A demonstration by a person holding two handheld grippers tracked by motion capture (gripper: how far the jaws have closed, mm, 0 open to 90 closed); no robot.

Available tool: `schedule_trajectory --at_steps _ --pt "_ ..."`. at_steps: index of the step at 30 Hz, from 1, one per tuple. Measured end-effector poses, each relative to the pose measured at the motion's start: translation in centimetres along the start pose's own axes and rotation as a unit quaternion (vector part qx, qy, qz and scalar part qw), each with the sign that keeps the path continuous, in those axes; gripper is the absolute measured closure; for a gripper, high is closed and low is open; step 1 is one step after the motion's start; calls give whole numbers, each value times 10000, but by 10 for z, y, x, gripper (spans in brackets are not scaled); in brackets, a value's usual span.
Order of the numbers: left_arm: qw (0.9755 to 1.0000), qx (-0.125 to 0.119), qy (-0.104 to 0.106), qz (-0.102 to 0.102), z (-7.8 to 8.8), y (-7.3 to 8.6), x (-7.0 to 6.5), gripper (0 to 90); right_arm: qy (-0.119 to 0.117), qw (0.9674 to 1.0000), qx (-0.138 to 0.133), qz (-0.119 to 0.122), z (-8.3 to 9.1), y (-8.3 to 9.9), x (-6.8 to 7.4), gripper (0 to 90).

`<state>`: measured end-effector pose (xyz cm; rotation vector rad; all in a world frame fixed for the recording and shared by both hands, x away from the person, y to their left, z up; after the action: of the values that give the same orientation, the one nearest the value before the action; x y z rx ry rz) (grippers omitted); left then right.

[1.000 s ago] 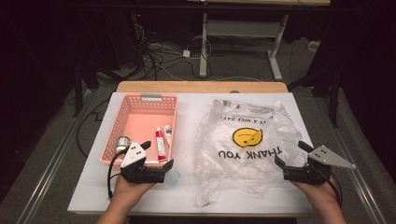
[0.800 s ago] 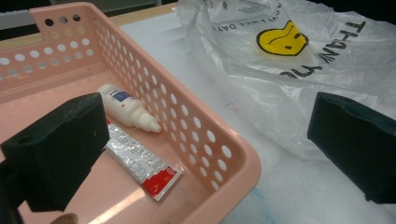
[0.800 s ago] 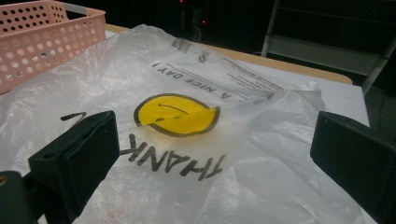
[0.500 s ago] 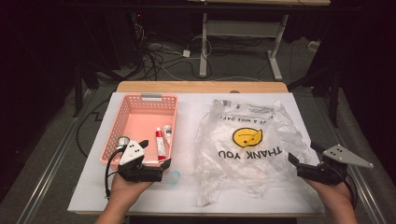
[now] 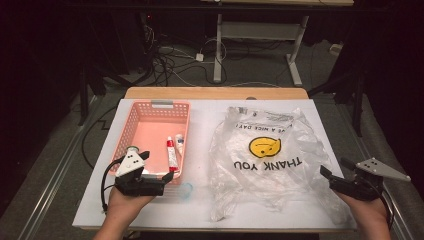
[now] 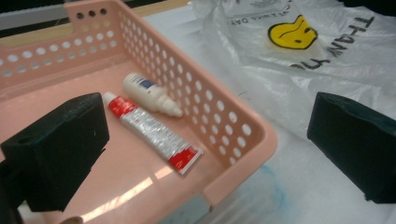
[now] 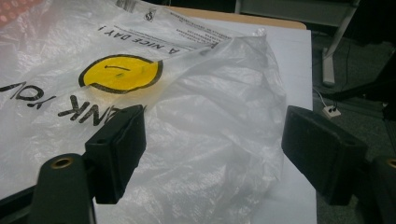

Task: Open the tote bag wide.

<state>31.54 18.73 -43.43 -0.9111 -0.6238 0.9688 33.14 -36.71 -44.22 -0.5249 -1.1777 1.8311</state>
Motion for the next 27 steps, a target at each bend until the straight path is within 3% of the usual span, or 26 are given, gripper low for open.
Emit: schedule_trajectory --at_steps 4,9,14,17,22,25,27 --pt "10000 -59 20 58 2 9 0 0 -10 9999 46 -113 2 3 -2 269" --pt "9998 -207 48 48 3 7 0 0 10 9997 130 -218 11 7 -2 256" --pt "9997 -222 114 8 2 9 -4 0 -88 9986 455 -259 22 32 10 261" --pt "9996 -237 145 -25 2 7 -8 0 -93 9978 507 -414 26 48 11 337" --pt "9993 -327 162 -82 2 2 -15 0 -367 9964 520 -568 18 53 16 388" --pt "9991 -373 194 -99 2 -1 -17 0 -376 9951 757 -519 9 57 20 419" --pt "9990 -366 231 -118 0 -1 -18 0 -322 9934 1004 -460 5 62 21 541"
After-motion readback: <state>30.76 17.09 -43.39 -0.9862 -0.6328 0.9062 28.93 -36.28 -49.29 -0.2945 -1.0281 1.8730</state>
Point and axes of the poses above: each handheld gripper's, and its own axes: z roughly backward along the jaws, y roughly out of its underside, x roughly to its left, the point moved 4 cm from there along -z, roughly forward along the jaws, and after that the axes turned 13 degrees about -y, right-handed, at the moved point
